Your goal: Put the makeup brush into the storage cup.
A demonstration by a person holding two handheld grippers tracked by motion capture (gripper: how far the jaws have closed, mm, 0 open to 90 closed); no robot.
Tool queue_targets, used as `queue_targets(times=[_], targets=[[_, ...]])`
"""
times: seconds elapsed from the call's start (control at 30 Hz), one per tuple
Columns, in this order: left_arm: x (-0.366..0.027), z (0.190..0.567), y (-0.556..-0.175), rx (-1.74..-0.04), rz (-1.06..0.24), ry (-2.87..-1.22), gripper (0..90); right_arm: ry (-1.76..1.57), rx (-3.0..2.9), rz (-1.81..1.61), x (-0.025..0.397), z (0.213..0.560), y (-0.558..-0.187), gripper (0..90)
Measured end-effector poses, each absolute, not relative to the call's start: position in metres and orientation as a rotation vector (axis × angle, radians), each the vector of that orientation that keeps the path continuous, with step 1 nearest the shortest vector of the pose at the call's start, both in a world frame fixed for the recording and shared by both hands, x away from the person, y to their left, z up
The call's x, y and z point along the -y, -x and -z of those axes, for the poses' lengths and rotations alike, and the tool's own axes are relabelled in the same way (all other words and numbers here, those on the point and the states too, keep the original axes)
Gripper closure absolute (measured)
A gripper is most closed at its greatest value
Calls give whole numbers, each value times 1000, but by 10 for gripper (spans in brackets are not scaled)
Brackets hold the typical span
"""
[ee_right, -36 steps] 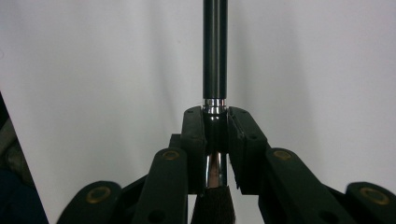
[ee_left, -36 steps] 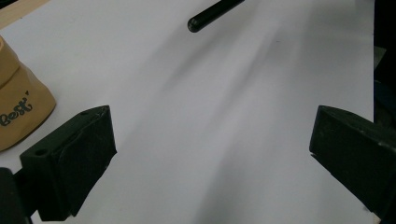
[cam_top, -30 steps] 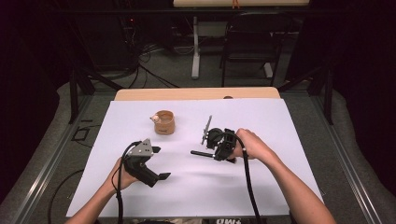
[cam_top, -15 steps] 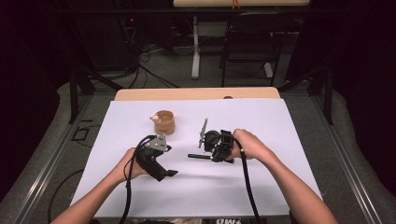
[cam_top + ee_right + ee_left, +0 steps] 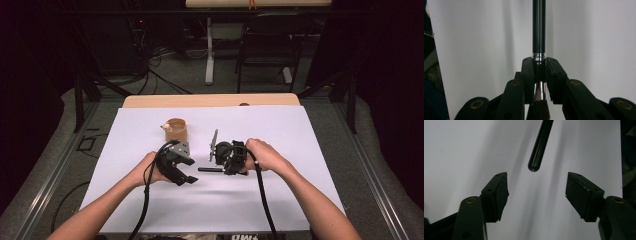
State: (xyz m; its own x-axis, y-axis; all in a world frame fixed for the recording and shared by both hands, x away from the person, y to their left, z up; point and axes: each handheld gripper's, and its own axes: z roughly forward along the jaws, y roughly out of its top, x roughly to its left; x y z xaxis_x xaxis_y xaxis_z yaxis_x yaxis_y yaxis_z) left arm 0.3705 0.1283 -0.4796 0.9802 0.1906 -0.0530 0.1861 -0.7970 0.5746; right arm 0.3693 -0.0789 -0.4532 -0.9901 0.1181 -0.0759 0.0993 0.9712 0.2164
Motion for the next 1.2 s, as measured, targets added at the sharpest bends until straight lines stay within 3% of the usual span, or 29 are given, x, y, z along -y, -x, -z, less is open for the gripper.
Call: queue_targets(times=[0.47,0.93,1.2], targets=[[-115,481,-375,-203,72,-2548,648,-109,-3029,-314,71,454,-367,770],[-114,485,-378,-176,112,-2549,766,-41,-3031,-279,66,455,-364,770],[-112,485,-376,-126,162,-2583,788,11,-3044,-249,63,456,-362,769]])
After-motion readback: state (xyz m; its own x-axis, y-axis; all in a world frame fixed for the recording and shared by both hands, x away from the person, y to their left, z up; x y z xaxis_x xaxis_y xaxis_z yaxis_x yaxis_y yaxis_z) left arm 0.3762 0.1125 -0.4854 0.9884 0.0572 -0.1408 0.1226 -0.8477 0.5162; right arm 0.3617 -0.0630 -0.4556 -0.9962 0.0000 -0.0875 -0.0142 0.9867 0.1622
